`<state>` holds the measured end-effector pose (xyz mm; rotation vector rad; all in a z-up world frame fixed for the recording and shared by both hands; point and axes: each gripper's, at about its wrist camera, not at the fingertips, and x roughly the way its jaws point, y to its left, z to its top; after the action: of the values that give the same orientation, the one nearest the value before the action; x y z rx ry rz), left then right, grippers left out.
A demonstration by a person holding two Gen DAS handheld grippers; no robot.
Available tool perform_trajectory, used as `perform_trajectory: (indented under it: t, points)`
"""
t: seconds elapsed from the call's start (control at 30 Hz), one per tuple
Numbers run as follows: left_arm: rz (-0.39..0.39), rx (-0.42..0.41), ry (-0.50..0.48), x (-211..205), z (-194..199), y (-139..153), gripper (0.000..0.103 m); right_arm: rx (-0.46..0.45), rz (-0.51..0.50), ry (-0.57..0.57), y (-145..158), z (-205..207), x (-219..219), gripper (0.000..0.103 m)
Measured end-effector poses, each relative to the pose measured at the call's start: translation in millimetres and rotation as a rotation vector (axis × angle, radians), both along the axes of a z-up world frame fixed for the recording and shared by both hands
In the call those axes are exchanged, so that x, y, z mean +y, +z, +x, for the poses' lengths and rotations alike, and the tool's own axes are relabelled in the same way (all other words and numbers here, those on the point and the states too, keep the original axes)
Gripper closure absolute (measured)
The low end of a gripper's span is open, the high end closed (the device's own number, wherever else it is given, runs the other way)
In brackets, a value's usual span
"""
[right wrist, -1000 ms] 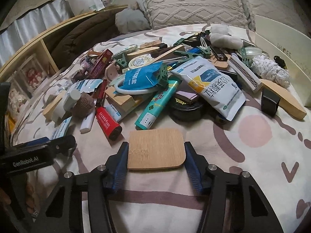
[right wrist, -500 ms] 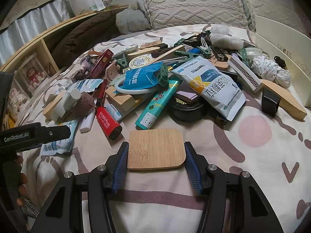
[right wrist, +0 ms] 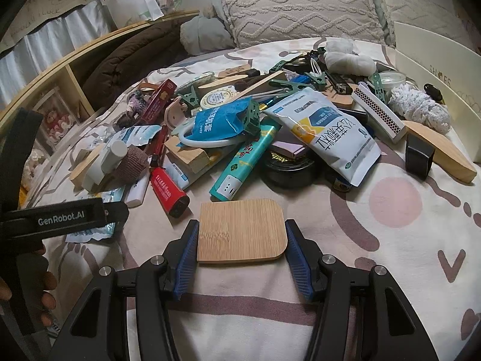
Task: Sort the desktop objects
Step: 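Grasp the white-and-blue medicine sachet with the left gripper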
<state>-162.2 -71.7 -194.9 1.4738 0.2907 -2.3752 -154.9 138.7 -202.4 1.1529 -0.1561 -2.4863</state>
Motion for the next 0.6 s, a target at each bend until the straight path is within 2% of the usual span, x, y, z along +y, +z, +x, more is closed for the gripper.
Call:
perform_trajectory:
  t: [0.1,0.27,0.37,0.6]
  points:
    - [-0.013,0.001,-0.006,0.5,-1.0,-1.0,0.0,0.001,-0.002,0.003,0.3,-0.3,0.0,0.046]
    - [-0.085,0.008,-0.048,11.6,-5.3,-5.6,0.0,0.001,-0.001,0.003,0.1,-0.1,0.2,0.046]
    - [-0.093,0.025,-0.067,10.8,-3.0,-6.2,0.0,0.001,-0.001,0.003,0.0,0.0,0.4,0.046]
    - [-0.094,0.054,-0.117,10.0,-1.9,-1.1,0.011,0.009,0.007,0.002,0.5,0.6,0.2,0.046]
